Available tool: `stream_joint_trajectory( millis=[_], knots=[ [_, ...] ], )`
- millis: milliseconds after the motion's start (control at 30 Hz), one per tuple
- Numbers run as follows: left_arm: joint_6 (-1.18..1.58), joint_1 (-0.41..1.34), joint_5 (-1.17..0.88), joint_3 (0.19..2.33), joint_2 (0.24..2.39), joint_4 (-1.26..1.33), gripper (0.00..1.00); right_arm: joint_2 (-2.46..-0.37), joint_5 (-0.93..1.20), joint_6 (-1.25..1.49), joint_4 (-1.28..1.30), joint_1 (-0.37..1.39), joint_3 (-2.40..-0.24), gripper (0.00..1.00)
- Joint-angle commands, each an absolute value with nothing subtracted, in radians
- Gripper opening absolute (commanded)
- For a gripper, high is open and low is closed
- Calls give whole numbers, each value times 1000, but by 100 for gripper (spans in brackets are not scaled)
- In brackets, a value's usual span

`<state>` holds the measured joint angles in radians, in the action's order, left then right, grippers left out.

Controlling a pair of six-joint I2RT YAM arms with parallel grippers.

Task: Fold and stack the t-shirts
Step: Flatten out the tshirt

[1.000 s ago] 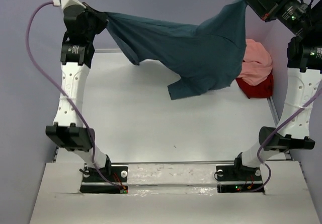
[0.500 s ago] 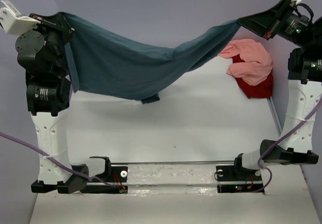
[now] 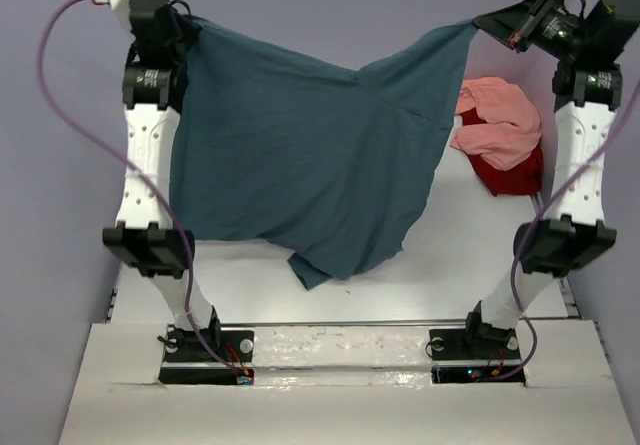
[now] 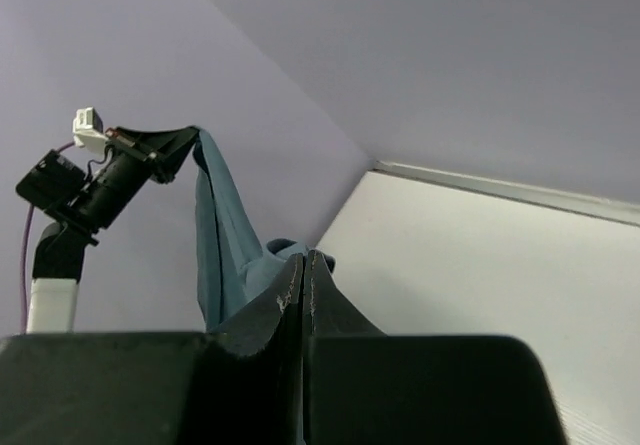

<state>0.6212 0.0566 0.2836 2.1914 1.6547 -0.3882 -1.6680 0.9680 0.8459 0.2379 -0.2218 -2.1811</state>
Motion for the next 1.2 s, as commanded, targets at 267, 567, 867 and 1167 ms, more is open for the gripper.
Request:
stream_joint_trajectory(
  millis=[267, 567, 867, 1167],
  knots=[
    [744, 23, 97, 2382, 1905, -345, 0, -2089, 880, 869, 261, -302, -2638, 0],
    [632, 23, 138, 2236, 1669, -213, 0, -1959, 1023, 1045, -80, -331, -2547, 0],
    [679, 23, 118, 1867, 1330, -296, 0, -1505, 1106, 1052, -11, -322, -1955, 0],
    [675, 25, 62, 1797, 1085, -564, 0, -1053, 1132, 1063, 176, -295, -1715, 0]
  ],
)
